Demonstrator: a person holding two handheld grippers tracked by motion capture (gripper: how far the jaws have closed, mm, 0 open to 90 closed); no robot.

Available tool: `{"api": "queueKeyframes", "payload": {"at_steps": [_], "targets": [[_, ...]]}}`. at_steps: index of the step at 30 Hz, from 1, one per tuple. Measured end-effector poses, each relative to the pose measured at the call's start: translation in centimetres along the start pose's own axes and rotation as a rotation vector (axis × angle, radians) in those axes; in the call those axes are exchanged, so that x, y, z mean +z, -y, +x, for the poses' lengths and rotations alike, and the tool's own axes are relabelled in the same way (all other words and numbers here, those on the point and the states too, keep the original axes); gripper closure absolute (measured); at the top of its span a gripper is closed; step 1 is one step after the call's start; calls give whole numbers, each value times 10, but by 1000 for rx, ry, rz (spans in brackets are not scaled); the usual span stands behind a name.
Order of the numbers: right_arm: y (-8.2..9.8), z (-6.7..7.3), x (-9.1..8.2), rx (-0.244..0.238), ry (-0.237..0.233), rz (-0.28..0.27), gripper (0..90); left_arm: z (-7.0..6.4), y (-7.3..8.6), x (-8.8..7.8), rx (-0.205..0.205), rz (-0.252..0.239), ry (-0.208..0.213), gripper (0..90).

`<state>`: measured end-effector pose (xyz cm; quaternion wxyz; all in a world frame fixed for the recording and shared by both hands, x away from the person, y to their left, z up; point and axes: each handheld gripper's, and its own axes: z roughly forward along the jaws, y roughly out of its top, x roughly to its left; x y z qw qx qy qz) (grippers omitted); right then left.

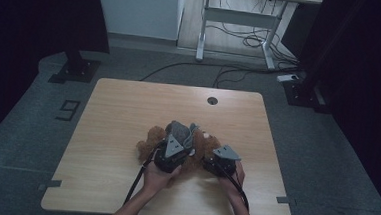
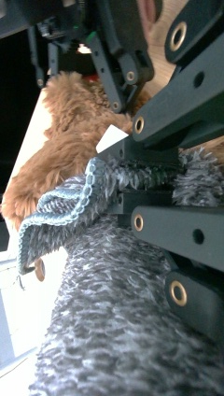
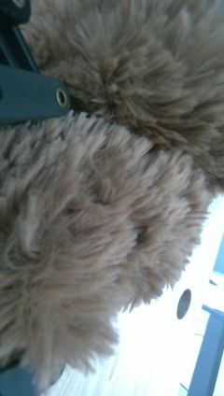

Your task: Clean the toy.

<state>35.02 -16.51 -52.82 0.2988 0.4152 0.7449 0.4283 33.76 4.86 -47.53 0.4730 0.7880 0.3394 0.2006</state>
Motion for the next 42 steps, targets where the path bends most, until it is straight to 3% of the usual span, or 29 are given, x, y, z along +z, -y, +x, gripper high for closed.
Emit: {"api": "queueKeyframes", "payload": {"at_steps": [3, 5, 7, 9, 12, 14, 17, 18, 20, 22, 24, 28, 32, 35, 39, 42], "targets": [[2, -1, -2, 11, -15, -22, 363, 6, -14, -6, -60, -9, 38, 811], [7, -1, -5, 9, -32, -49, 360, 3, -25, -12, -43, -49, 40, 813], [12, 0, -10, 12, -43, -61, 353, -3, -37, -11, -38, -50, 69, 813], [13, 2, -14, 13, -52, -62, 339, -11, -50, -2, -52, -29, 128, 812], [13, 1, -15, 30, -57, -55, 328, -31, -59, 21, -32, 39, 191, 810], [13, 0, -15, 45, -62, -54, 319, -42, -55, 36, -13, 94, 205, 806], [16, -3, -16, 67, -77, -43, 310, -39, -48, 38, -40, 91, 219, 807], [17, -4, -16, 68, -77, -44, 309, -36, -46, 35, -41, 86, 207, 806], [16, -3, -17, 76, -69, -37, 308, -26, -39, 24, -24, 98, 136, 807], [16, -2, -18, 81, -63, -37, 308, -10, -28, 14, -51, 122, 112, 808], [15, -2, -18, 86, -70, -39, 304, 3, -19, 2, -80, 104, 107, 810], [14, 1, -18, 76, -55, -41, 306, 26, -4, -35, -110, 19, 33, 813], [15, 2, -18, 82, -53, -41, 307, 47, 14, -63, -145, 20, -10, 813], [15, 3, -19, 80, -48, -42, 308, 61, 31, -77, -173, 59, -33, 812], [16, 2, -18, 82, -44, -44, 313, 73, 51, -81, -216, 112, -43, 811], [17, 1, -18, 90, -41, -46, 316, 76, 58, -83, -251, 106, -18, 810]]}}
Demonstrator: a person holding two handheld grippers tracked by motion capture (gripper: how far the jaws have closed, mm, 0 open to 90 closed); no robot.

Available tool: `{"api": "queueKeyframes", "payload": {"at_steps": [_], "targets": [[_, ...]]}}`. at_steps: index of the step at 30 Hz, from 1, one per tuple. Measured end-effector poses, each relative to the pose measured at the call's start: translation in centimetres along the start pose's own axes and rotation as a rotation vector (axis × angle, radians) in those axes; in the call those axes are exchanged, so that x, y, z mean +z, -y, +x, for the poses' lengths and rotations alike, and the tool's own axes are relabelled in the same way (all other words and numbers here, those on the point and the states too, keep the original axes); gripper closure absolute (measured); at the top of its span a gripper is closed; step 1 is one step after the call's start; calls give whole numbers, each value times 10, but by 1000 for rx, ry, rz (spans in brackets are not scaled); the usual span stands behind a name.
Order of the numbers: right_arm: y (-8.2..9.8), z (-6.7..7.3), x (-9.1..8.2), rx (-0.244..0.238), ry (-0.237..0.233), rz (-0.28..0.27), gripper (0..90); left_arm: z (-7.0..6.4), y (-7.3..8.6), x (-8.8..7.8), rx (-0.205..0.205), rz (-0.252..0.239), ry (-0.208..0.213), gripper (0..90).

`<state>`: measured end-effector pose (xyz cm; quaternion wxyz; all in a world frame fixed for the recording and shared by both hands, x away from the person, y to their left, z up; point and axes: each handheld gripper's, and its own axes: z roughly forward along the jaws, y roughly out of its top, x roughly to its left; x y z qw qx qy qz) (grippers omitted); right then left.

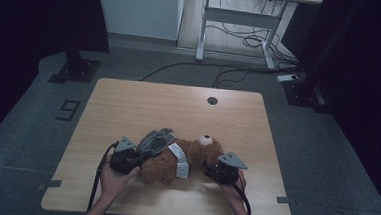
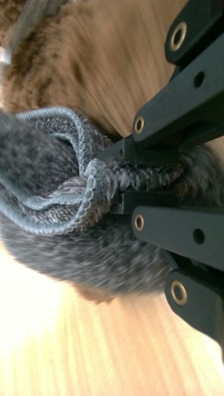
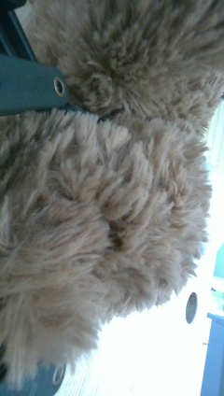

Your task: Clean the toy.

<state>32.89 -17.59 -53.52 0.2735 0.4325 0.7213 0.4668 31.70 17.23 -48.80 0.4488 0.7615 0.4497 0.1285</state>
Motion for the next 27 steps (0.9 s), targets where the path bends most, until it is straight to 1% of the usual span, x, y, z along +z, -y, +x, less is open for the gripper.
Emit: {"api": "queueKeyframes", "payload": {"at_steps": [1, 3, 5, 6, 8, 10, 12, 13, 15, 16, 17, 19, 20, 21, 22, 24, 25, 26, 27], "targets": [[0, 0, 0, 2, 3, -1, 318, -2, -2, -1, -4, -16, 17, 810], [0, 1, 1, 1, 14, -3, 321, -9, -11, -5, 3, -57, 43, 810], [0, 2, 1, 2, 21, -6, 321, -22, -26, -9, 33, -100, 58, 810], [1, 3, 1, -1, 22, -9, 321, -29, -34, -10, 48, -119, 76, 810], [1, 3, 1, -6, 24, -8, 321, -46, -52, -9, 80, -140, 113, 810], [1, 4, 1, -10, 26, -11, 321, -66, -68, -3, 118, -140, 152, 809], [1, 5, 1, -14, 28, -11, 320, -89, -81, 12, 155, -119, 200, 809], [1, 5, 1, -15, 29, -9, 320, -99, -85, 20, 169, -105, 215, 809], [1, 4, 1, -16, 27, -12, 320, -115, -90, 36, 197, -80, 226, 808], [1, 4, 1, -13, 26, -11, 319, -122, -92, 46, 199, -66, 237, 807], [1, 4, 1, -13, 25, -11, 320, -128, -93, 58, 193, -37, 255, 806], [1, 4, 0, -15, 25, -10, 319, -131, -94, 78, 176, 22, 266, 800], [1, 4, 0, -15, 24, -10, 318, -130, -91, 88, 170, 65, 257, 795], [1, 4, 0, -15, 26, -10, 317, -125, -87, 98, 149, 84, 249, 791], [1, 4, 0, -21, 27, -5, 316, -117, -84, 100, 117, 80, 251, 794], [2, 4, 0, -20, 23, -3, 313, -99, -79, 100, 53, 83, 251, 801], [2, 5, 0, -26, 20, -5, 312, -93, -77, 98, 34, 83, 248, 805], [1, 6, 0, -27, 18, -7, 311, -83, -74, 95, 17, 83, 236, 808], [1, 8, 1, -36, 20, -9, 310, -78, -73, 91, 11, 78, 226, 812]]}}
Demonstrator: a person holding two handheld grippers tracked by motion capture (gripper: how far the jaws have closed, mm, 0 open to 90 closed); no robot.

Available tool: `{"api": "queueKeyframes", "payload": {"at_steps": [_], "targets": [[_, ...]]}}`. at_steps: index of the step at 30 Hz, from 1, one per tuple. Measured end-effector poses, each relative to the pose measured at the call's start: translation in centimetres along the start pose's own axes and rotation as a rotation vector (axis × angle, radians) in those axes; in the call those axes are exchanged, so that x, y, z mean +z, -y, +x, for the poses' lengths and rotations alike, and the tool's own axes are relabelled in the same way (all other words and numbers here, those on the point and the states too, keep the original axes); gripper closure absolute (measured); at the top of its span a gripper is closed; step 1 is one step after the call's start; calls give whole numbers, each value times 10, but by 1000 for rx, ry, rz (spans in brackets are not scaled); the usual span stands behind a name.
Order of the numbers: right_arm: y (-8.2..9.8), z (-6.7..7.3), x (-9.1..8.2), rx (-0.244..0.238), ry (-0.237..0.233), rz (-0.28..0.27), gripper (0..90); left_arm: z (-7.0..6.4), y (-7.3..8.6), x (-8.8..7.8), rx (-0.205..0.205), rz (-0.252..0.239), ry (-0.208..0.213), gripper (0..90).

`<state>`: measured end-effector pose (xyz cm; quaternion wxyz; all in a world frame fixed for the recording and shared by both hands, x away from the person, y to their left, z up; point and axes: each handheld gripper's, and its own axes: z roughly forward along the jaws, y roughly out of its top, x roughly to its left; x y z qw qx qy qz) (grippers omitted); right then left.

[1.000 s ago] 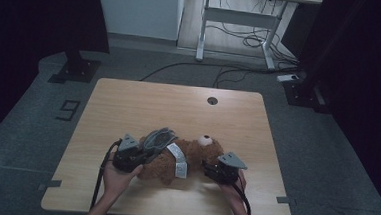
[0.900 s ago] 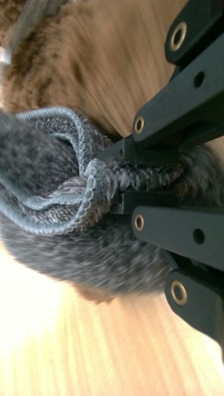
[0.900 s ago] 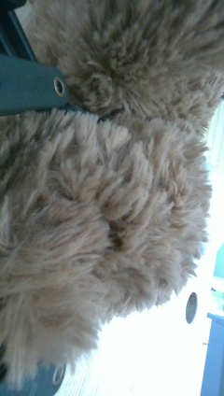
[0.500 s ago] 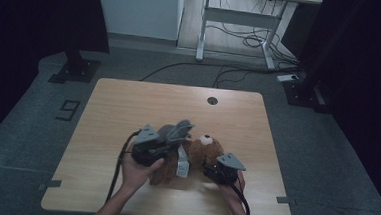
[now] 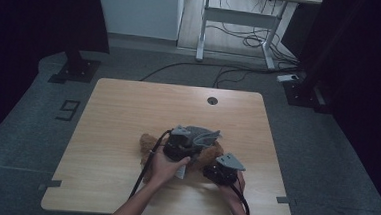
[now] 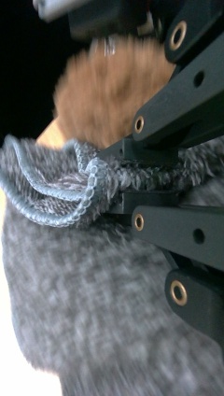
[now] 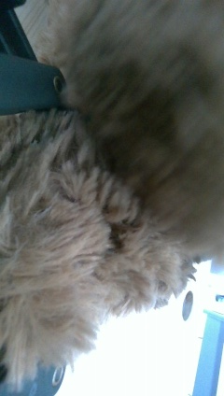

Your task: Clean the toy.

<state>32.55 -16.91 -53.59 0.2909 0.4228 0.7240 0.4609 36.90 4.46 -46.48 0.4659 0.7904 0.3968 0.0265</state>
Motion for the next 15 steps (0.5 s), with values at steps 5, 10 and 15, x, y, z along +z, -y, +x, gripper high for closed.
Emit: {"api": "queueKeyframes", "payload": {"at_steps": [5, 10, 15], "targets": [[-1, 3, 0, -2, 3, 5, 311, 7, 10, -30, 42, -33, -63, 815], [-1, 3, 0, 3, 2, 4, 311, 23, 23, -62, 14, -82, -104, 814], [0, 2, -1, 10, 1, 9, 313, 49, 48, -90, -34, -71, -174, 814]]}}
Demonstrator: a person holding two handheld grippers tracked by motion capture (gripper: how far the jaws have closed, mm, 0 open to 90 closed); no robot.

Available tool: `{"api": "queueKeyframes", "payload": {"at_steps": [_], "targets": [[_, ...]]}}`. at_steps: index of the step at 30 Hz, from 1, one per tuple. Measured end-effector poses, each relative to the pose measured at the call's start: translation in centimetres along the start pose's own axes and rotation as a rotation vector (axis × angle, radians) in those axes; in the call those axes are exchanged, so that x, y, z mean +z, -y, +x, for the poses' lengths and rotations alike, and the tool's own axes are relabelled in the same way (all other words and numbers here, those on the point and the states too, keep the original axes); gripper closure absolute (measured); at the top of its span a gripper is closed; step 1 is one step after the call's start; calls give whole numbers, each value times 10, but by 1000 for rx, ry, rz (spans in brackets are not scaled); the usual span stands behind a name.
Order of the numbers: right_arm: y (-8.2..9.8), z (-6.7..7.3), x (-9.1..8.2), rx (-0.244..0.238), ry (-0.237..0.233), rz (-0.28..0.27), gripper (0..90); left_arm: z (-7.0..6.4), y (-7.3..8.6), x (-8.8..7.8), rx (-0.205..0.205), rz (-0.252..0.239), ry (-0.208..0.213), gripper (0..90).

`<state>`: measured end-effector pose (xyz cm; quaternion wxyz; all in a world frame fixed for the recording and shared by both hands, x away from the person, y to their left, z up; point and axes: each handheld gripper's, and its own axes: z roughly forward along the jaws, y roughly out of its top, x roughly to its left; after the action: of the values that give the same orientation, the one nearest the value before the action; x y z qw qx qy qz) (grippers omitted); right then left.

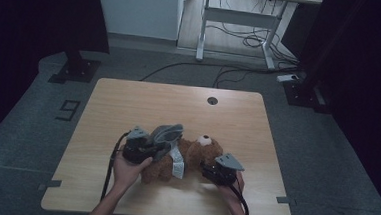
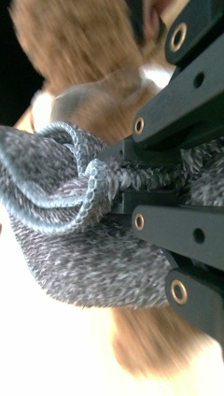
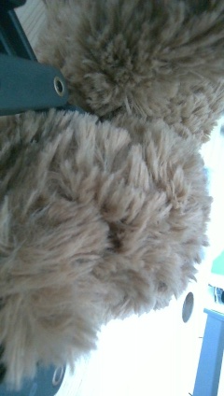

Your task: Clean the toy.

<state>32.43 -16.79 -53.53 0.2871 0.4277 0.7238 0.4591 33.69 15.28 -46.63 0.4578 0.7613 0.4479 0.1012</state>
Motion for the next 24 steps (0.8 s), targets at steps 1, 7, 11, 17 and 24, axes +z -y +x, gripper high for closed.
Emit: {"api": "queueKeyframes", "payload": {"at_steps": [1, 7, 11, 17, 24], "targets": [[0, 0, 0, 2, 0, 1, 314, 5, 7, -2, -11, 13, -13, 814], [2, -2, -2, 14, -4, 5, 319, 17, 43, 3, -78, 92, 26, 813], [3, 1, -1, 18, 16, -3, 339, 10, 40, 13, -74, 90, 27, 813], [2, -2, 9, 33, 70, -23, 357, 13, 16, 31, -72, 77, -4, 814], [-8, -16, 38, 36, 111, -57, 354, 37, -8, 55, -140, 67, -25, 814]]}}
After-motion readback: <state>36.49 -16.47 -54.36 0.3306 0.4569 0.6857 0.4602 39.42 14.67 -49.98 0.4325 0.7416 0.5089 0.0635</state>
